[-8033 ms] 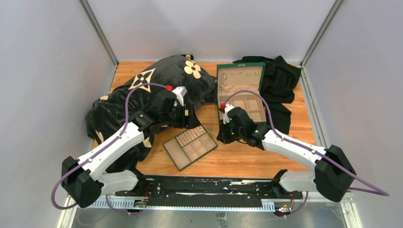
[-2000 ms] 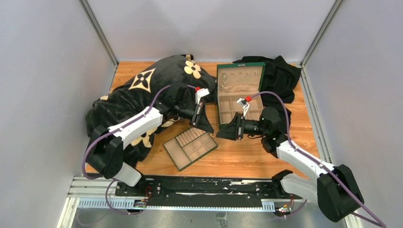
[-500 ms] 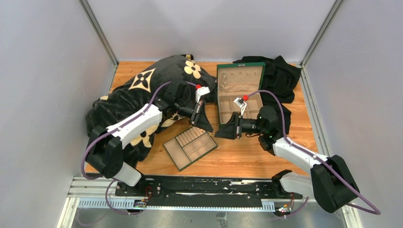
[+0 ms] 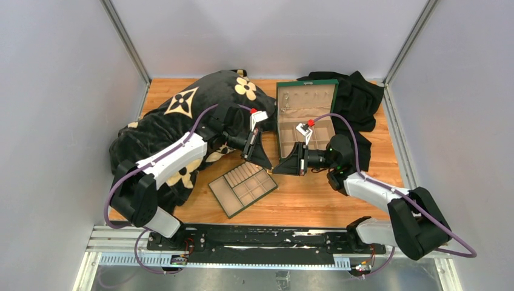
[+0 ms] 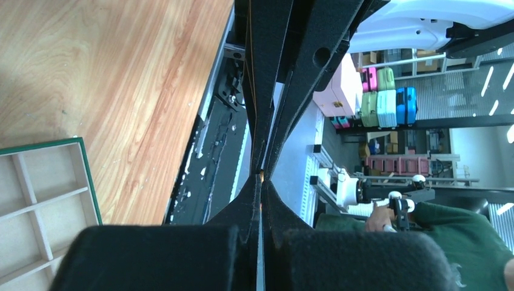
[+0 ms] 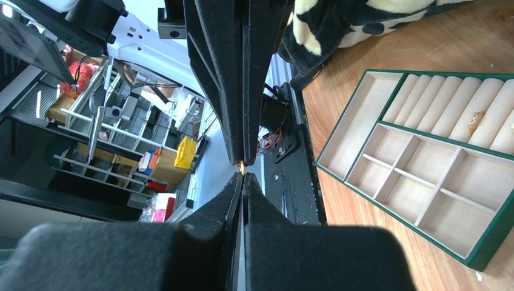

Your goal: Organize the mixed jewelry

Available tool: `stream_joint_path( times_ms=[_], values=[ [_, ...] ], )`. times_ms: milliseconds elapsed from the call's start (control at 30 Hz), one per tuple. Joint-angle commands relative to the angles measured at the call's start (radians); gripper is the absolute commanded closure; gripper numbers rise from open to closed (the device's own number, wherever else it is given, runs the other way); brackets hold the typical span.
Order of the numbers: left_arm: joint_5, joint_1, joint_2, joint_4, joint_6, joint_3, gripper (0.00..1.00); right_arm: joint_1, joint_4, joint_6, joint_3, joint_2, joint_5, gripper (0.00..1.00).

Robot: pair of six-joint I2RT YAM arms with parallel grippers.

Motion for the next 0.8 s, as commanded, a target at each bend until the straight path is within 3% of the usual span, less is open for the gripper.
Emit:
stream_joint_path(
  times_ms=[0, 67, 233, 333, 433, 600, 767],
  values=[
    [0.006, 0.006, 0.009, 0.005, -0.002, 0.025, 1.00, 0.007, 0.064, 0.011, 0.020, -0.006, -0.021, 1.00],
    [0.005, 0.006, 0.006, 0.007, -0.002, 0.025, 1.00, 0.007, 0.039, -0.001, 0.022, -0.009, -0.003, 1.00],
    [-0.005, 0.013, -0.020, 0.012, 0.001, 0.033, 0.46, 0.004, 0.024, -0.008, -0.003, -0.057, 0.069, 1.00],
    [-0.054, 0.050, -0.069, 0.028, -0.001, 0.022, 0.34, -0.001, 0.001, -0.007, -0.002, -0.096, 0.092, 1.00],
    [-0.155, 0.086, -0.148, 0.137, -0.070, -0.043, 0.31, -0.006, -0.015, 0.007, 0.003, -0.135, 0.126, 1.00],
    [-0.318, 0.093, -0.324, 0.555, -0.273, -0.257, 0.32, -0.007, 0.054, 0.079, -0.016, -0.166, 0.219, 1.00],
    [-0.367, 0.093, -0.341, 0.584, -0.360, -0.257, 0.30, -0.006, 0.222, 0.183, -0.038, -0.122, 0.259, 1.00]
  ],
)
